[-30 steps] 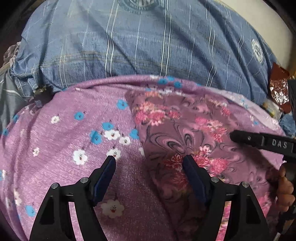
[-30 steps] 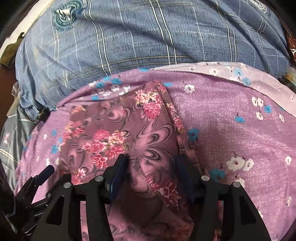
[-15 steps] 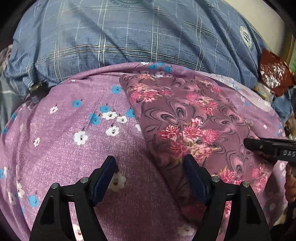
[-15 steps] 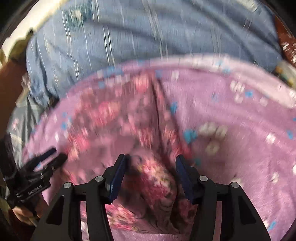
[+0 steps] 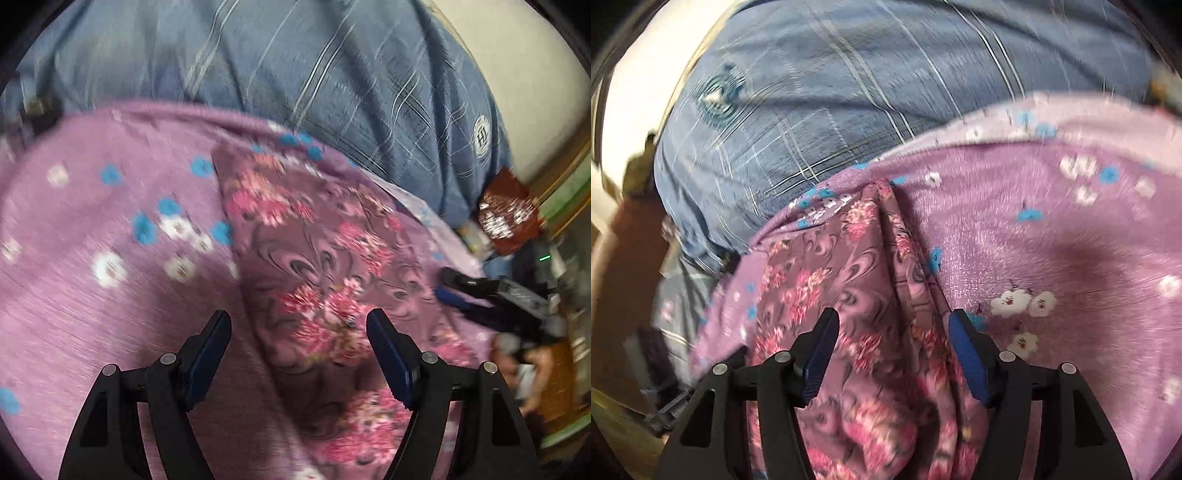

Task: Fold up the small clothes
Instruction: 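Move both open grippers onto the end of the folded shirt strip, then grasp the strip end with the left gripper while the right gripper pinches beside it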

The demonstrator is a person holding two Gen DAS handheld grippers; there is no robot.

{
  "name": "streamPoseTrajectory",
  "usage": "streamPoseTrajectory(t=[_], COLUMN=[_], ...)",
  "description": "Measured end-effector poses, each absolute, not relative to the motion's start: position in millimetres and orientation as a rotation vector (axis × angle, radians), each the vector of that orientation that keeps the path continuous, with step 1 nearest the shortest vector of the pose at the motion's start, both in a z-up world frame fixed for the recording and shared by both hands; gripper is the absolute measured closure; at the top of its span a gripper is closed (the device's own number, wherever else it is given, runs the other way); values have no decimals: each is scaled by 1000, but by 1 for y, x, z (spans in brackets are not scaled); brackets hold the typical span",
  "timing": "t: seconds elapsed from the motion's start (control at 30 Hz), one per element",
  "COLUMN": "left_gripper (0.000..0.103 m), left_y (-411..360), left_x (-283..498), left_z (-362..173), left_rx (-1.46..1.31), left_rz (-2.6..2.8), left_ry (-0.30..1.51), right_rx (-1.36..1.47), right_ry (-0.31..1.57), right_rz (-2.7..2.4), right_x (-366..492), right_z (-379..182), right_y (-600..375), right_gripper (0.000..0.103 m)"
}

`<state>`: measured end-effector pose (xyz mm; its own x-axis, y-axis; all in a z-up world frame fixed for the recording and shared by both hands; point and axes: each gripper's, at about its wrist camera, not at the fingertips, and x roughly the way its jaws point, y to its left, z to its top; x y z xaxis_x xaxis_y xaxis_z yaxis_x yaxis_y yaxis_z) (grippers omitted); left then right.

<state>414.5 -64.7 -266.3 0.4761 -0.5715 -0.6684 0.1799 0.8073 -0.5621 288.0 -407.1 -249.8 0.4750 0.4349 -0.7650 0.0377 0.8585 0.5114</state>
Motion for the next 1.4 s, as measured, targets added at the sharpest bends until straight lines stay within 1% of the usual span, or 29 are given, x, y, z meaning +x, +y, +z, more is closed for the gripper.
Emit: streamPoseTrajectory(t=[0.2,0.33,0.5,0.6,0.7,0.73,0.8,0.83,0.87,0.9,0.93,1.03,1.13,1.2,1.4], left_gripper=[28,28,28,28,28,28,29,35,44,48,57,67,72,73,75], left_y=[-54,-53,-62,-71,-80,-82,-85,-85,-84,-82,-81,-80,-78,-76,-68], left_x=[436,441,439,439,440,440,439,439,439,439,438,435,432,428,415], left_z=[-281,-285,-285,-290,-295,-294,-293,-293,-293,-294,-294,-291,-285,-282,-279], left_rx=[-589,-602,-588,-507,-478,-474,-474,-481,-489,-499,-510,-533,-538,-543,-540], left_rz=[-577,-591,-600,-570,-545,-549,-550,-544,-536,-527,-525,-529,-543,-557,-568], left_ry=[1026,1019,983,992,999,1000,986,980,975,968,961,936,900,879,857], right_rx=[705,764,704,569,594,576,533,521,512,511,514,508,464,455,390], right_ry=[1114,1116,1161,1164,1179,1178,1173,1170,1166,1163,1162,1153,1138,1131,1100], right_rz=[299,395,531,517,515,511,487,479,474,469,465,447,417,404,368], right_x=[306,307,302,298,299,298,294,293,292,291,290,288,285,282,270], right_z=[-291,-294,-288,-283,-294,-292,-289,-290,-289,-289,-289,-286,-277,-271,-254], right_y=[-435,-432,-403,-385,-381,-378,-373,-371,-370,-370,-369,-372,-367,-367,-360], right_gripper=[37,37,37,37,36,37,42,43,46,49,50,55,60,62,63])
